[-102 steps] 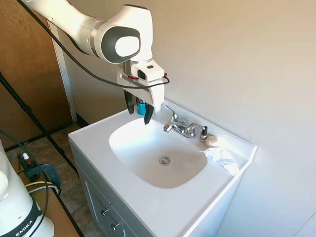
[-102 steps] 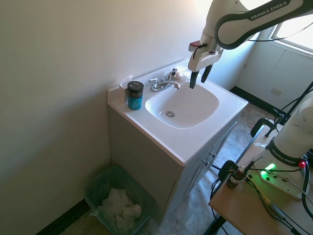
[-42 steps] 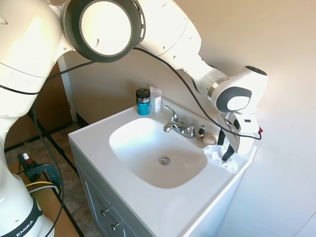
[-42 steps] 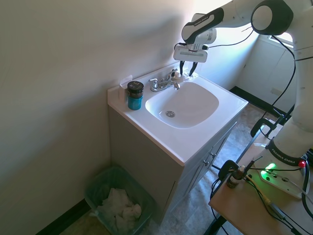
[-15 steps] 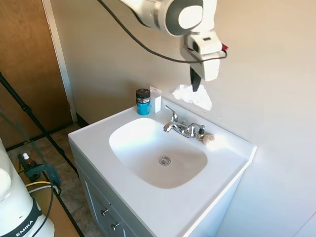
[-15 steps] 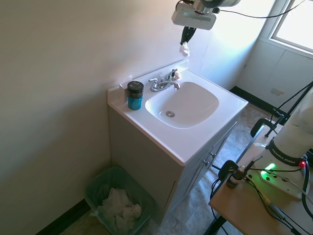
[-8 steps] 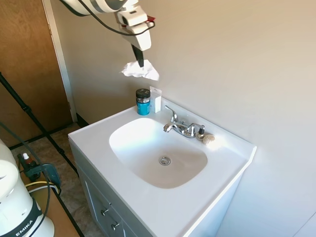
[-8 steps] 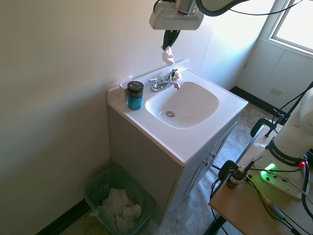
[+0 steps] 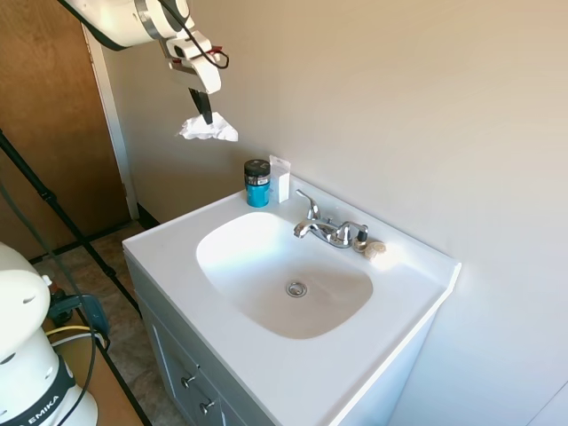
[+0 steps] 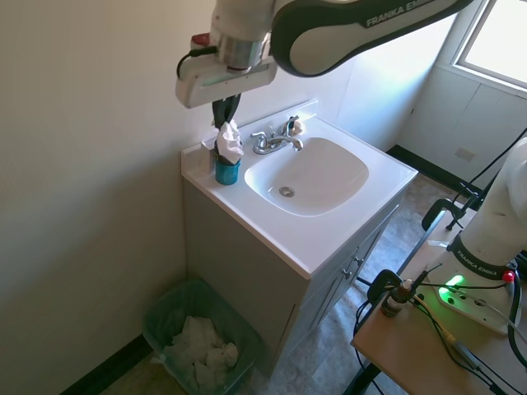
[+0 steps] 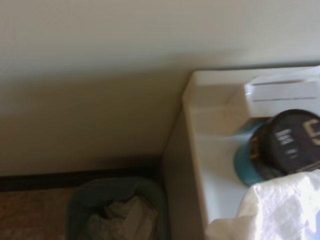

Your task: Throw the tissue in the trash bin

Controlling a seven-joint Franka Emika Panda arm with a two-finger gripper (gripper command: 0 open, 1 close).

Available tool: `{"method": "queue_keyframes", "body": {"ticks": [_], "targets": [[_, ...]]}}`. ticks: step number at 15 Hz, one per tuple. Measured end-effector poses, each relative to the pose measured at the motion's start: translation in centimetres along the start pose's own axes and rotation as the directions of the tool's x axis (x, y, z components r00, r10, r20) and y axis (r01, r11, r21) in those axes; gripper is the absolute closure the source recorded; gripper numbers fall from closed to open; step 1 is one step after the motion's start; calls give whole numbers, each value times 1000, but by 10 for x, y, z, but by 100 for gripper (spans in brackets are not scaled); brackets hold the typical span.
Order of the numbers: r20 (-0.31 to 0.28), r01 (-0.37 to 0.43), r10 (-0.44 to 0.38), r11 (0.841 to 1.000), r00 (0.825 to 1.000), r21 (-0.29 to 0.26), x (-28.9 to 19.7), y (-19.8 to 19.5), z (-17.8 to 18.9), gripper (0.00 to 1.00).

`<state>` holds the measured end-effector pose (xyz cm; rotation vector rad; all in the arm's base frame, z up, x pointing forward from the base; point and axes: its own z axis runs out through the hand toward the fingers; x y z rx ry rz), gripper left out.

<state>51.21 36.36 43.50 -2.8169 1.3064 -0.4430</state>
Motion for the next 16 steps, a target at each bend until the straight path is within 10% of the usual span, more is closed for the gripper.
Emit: {"method": "queue_keyframes", "body": {"ticks": [8, 9, 16], "targets": [[64, 122, -114, 982, 991, -142, -70, -24, 104, 100], [64, 127, -119, 981, 991, -148, -73, -26, 109, 0], [64, 158, -150, 973, 987, -166, -81, -29, 113, 0]]}}
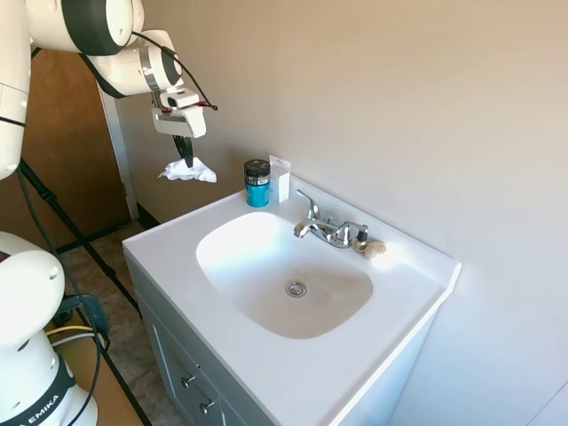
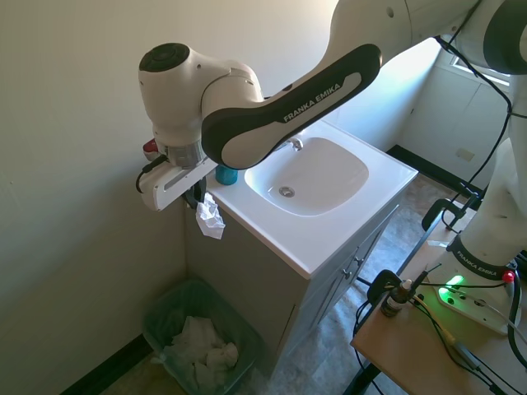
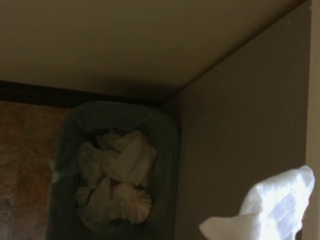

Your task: Throw the tissue in the trash bin

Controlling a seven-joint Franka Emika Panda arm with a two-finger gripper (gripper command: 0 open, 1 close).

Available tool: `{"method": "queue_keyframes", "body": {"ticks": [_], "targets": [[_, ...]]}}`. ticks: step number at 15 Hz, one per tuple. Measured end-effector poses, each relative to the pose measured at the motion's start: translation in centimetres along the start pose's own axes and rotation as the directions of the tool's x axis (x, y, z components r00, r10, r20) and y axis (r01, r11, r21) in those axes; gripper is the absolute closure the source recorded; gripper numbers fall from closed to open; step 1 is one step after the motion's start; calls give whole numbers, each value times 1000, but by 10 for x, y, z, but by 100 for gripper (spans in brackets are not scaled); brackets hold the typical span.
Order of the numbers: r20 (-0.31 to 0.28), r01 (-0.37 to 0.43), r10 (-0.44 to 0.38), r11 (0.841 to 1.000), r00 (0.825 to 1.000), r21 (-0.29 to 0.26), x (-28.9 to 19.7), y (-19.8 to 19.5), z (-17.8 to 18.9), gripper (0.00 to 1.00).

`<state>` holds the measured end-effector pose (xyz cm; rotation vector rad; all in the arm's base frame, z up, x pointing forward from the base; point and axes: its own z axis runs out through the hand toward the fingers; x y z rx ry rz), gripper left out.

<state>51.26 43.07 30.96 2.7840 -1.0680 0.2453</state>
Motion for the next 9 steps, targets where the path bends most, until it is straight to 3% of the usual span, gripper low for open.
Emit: {"method": "queue_keyframes", "body": {"ticks": [9], "targets": [[1, 12, -12, 1000, 1000, -2, 0, 0, 0, 0]]}}
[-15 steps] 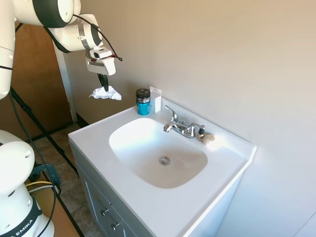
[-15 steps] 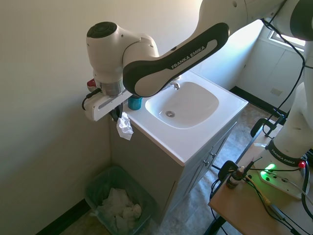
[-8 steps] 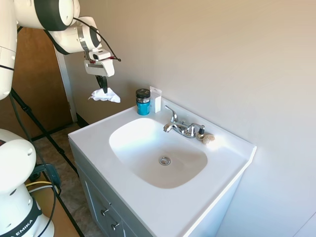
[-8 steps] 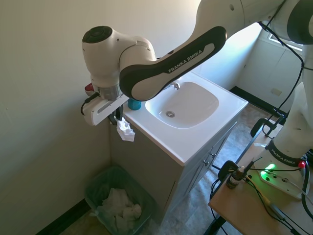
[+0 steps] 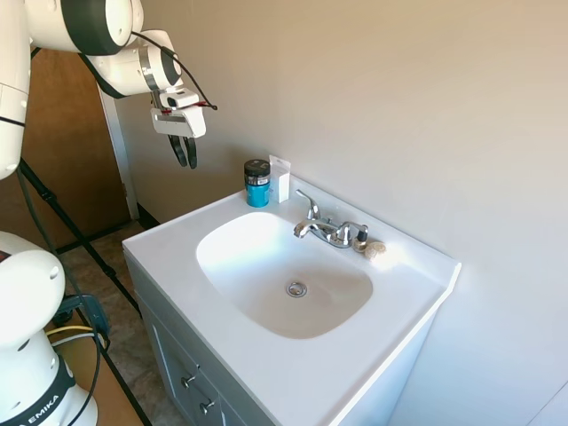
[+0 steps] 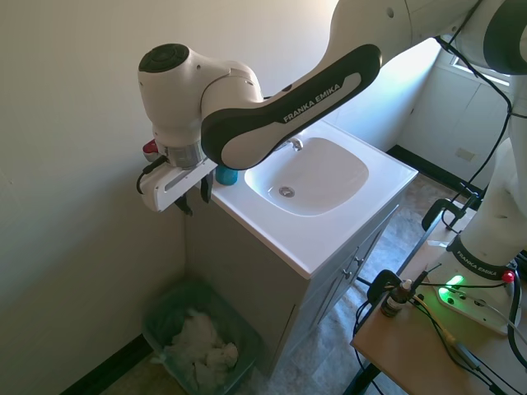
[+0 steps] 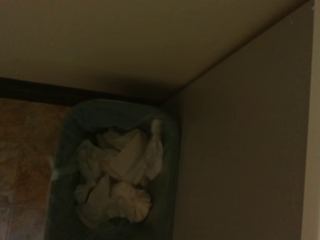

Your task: Throw the tissue in the trash bin

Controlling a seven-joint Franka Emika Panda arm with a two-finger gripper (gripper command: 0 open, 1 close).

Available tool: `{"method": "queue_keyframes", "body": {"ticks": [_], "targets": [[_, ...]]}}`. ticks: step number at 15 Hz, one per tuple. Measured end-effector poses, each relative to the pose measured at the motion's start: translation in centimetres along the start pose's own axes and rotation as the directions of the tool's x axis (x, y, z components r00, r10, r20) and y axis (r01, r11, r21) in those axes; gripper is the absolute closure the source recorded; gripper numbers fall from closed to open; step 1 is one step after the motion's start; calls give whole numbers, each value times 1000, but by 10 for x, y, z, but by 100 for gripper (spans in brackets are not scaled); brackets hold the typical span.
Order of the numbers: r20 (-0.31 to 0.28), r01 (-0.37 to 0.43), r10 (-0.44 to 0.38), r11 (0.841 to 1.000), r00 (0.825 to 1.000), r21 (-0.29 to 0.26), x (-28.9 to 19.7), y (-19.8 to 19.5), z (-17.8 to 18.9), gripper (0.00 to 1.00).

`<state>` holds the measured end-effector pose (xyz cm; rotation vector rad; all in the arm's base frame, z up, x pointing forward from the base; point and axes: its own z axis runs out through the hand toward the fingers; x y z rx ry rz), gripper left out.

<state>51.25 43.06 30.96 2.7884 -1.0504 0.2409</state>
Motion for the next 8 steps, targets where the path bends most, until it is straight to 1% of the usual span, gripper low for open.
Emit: {"method": "queue_keyframes", "body": {"ticks": [3, 6, 8], "targets": [[-10, -7, 7, 1000, 1000, 14, 5, 2, -16, 0], [-29, -25, 27, 999, 999, 43, 14, 13, -58, 0], [-29, -49, 51, 997, 998, 56, 22, 27, -82, 0]]}}
